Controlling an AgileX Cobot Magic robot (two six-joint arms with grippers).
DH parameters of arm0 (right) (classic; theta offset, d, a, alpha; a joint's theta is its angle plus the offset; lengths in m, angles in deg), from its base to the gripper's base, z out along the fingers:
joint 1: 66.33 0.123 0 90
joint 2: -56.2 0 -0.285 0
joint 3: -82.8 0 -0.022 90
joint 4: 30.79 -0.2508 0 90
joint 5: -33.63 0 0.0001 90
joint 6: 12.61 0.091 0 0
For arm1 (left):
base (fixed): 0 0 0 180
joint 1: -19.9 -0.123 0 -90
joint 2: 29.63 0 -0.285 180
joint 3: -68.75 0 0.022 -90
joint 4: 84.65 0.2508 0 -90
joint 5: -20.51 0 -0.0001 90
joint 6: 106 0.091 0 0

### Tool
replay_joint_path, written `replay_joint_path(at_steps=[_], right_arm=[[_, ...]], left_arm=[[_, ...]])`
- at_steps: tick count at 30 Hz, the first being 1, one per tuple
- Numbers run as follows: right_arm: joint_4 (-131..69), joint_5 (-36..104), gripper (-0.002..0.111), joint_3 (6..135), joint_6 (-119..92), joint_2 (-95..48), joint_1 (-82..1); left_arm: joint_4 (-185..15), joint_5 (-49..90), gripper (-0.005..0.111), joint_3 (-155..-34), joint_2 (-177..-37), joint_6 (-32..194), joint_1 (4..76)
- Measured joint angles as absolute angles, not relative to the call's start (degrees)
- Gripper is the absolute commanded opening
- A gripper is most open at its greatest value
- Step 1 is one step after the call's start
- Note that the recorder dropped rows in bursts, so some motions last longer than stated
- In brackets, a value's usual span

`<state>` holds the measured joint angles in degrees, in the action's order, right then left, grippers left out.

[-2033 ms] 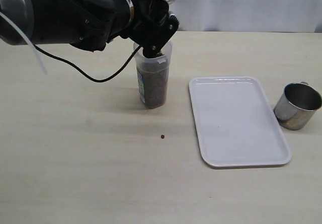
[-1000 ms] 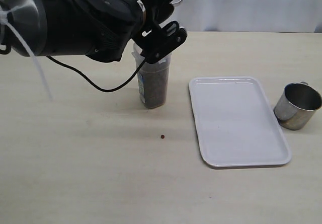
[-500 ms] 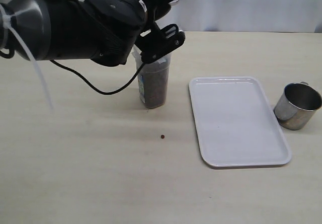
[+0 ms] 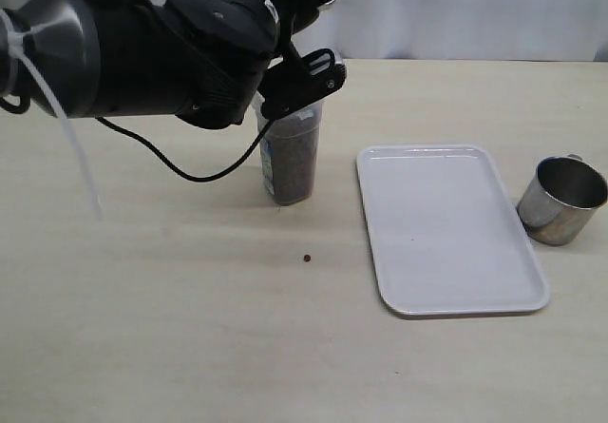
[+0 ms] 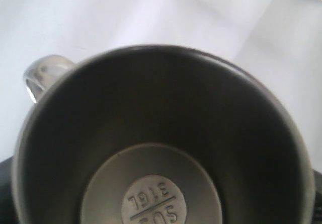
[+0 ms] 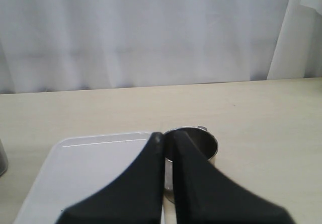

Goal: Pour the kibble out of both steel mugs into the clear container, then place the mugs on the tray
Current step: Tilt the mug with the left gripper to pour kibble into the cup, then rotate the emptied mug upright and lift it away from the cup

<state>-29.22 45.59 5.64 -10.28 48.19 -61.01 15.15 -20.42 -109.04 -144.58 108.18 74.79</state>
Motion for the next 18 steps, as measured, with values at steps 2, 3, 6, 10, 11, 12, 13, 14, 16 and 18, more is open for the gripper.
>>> replay_joint_path(at_steps=[2,3,6,10,11,12,13,14,16,18], right_arm=[[-29.22,45.59,0.004,5.64,-10.28,48.19,-61.01],[-29.22,45.59,0.004,5.64,-10.28,48.19,-61.01],[-29.22,45.59,0.004,5.64,-10.28,48.19,-61.01],[-29.22,45.59,0.004,5.64,-10.28,48.19,-61.01],[-29.22,45.59,0.004,5.64,-10.28,48.19,-61.01],[-29.22,45.59,0.004,5.64,-10.28,48.19,-61.01],[-29.22,45.59,0.004,5.64,-10.28,48.19,-61.01],[-29.22,45.59,0.004,5.64,-10.28,48.19,-61.01],[-29.22,45.59,0.004,5.64,-10.28,48.19,-61.01],[-29.22,45.59,0.004,5.64,-10.28,48.19,-61.01]], left_arm=[[15.15,-19.97,0.0,-109.04,-144.58,108.55,74.79],[15.15,-19.58,0.0,-109.04,-144.58,108.67,74.79],[15.15,-18.74,0.0,-109.04,-144.88,108.78,74.79],[15.02,-19.86,0.0,-109.04,-145.67,108.78,75.02],[15.02,-20.44,0.0,-109.04,-145.79,108.78,75.12],[15.02,-20.71,0.0,-109.04,-145.79,108.63,75.12],[15.02,-20.81,0.0,-109.04,-145.79,108.33,75.12],[15.02,-20.81,0.0,-109.04,-145.91,108.1,75.12],[15.02,-20.67,0.0,-109.04,-146.53,107.82,75.12],[15.02,-21.76,0.0,-109.04,-147.74,107.95,75.25]])
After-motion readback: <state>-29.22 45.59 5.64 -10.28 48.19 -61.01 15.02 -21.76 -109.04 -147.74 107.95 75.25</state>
